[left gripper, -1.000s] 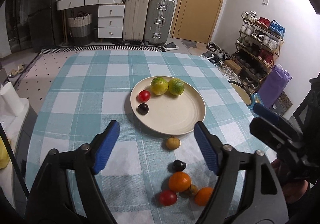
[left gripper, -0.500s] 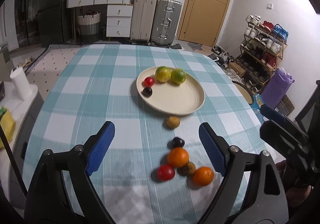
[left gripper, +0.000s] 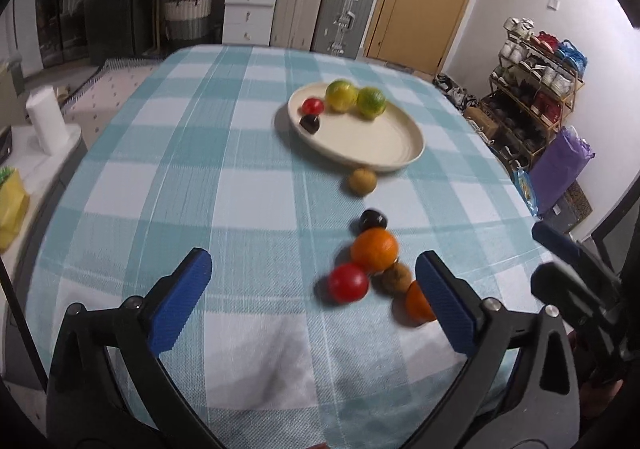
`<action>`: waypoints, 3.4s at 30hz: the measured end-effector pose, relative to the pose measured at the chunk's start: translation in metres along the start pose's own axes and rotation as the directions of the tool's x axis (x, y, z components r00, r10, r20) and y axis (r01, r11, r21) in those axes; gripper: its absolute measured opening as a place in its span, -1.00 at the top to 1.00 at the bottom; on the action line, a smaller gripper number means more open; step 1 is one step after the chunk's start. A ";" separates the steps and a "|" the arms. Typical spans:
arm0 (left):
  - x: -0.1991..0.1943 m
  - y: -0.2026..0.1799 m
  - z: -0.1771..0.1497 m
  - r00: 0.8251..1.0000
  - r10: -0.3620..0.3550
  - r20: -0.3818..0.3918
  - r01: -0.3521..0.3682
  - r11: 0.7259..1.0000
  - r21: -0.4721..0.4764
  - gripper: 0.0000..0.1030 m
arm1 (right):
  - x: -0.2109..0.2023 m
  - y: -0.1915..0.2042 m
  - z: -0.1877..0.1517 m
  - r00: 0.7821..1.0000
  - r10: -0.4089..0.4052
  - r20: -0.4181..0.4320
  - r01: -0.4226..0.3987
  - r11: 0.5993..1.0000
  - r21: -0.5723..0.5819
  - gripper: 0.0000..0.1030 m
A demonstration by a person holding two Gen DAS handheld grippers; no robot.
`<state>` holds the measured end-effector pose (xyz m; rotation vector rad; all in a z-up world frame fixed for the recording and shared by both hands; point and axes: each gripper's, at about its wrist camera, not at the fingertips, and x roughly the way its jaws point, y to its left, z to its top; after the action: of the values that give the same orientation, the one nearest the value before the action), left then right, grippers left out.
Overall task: Organize fruits
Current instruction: 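Lower the right tool onto the large orange and close it, then lift the orange with the right tool while the left tool grasps the second orange, then carry both held oranges over the cream plate and lower them onto it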
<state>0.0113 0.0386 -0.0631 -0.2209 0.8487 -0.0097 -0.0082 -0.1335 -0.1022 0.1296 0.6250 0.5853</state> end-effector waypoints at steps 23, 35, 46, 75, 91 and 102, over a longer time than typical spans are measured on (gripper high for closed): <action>0.048 0.034 -0.023 0.991 -0.028 -0.133 0.020 0.998 -0.063 -0.97 | 0.055 -0.012 -0.050 0.977 0.061 -0.206 -0.046 0.996 0.074 -0.79; 0.054 0.036 -0.016 0.991 -0.022 -0.134 0.015 0.998 -0.055 -0.97 | 0.072 -0.014 -0.055 0.958 0.091 -0.273 -0.067 0.993 0.094 0.10; 0.053 0.037 -0.002 0.987 -0.083 -0.137 0.073 0.994 -0.075 -0.97 | 0.058 -0.028 -0.052 0.972 0.102 -0.210 -0.077 0.989 0.127 0.22; 0.113 -0.023 0.028 0.916 -0.283 -0.284 0.285 0.958 -0.035 -0.12 | 0.025 -0.061 -0.037 0.983 0.155 -0.103 -0.135 0.975 0.178 0.22; 0.105 -0.025 0.024 0.906 -0.323 -0.274 0.335 0.942 -0.003 0.30 | 0.025 -0.064 -0.037 0.983 0.143 -0.111 -0.121 0.975 0.186 0.22; 0.079 -0.015 0.033 0.912 -0.354 -0.209 0.363 0.932 0.002 0.30 | 0.032 -0.056 -0.033 0.983 0.127 -0.131 -0.105 0.980 0.168 0.22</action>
<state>0.0899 0.0225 -0.0978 -0.3402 1.0029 -0.4008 0.0204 -0.1642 -0.1613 0.2799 0.8064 0.6607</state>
